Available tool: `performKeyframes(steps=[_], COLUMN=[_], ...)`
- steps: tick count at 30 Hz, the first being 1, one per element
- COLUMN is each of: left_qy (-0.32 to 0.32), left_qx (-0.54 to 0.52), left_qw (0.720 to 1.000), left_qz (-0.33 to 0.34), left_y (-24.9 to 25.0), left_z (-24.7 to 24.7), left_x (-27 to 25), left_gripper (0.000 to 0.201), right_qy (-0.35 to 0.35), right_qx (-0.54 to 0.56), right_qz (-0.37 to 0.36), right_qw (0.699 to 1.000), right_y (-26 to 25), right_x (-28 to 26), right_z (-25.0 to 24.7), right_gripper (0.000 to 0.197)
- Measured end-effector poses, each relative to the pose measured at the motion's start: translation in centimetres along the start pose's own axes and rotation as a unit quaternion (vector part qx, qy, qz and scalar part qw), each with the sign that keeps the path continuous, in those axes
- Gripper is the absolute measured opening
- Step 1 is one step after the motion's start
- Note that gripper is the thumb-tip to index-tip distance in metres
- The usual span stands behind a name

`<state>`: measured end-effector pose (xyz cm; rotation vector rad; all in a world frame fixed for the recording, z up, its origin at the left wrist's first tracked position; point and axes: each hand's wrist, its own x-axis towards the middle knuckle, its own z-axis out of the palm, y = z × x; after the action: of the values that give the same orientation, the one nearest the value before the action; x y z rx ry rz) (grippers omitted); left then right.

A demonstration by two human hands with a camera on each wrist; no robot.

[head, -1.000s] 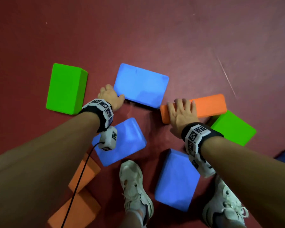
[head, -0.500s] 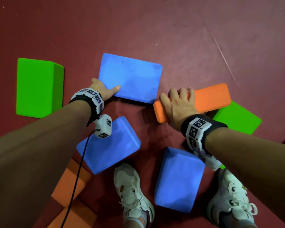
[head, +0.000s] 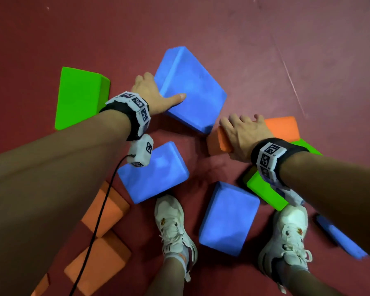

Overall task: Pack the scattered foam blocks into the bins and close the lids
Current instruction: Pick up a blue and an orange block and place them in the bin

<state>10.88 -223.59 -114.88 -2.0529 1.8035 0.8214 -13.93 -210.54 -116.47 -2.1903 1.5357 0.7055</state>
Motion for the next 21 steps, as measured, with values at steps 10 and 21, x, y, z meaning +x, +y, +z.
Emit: performKeyframes(steps=[10,21], left_qy=[0.062,-0.018], left_qx=[0.000,-0.035], left_qw=[0.997,0.980], left_qz=[-0.040,-0.194], left_y=[-3.3,-16.4], left_z=[-9.4,-3.2], left_x=[-17.8,-49.2], left_gripper=[0.090,0.095], right_qy=[-0.028,-0.070], right_qx=[-0.041,-0.139], right_qz=[-0.095,-0.246], right_qw=[0.994,0.957], right_y=[-0.2,-18.6], right_x=[-7.2,-19.0], right_z=[-17.5,-16.6], right_gripper=[0.074,0.090])
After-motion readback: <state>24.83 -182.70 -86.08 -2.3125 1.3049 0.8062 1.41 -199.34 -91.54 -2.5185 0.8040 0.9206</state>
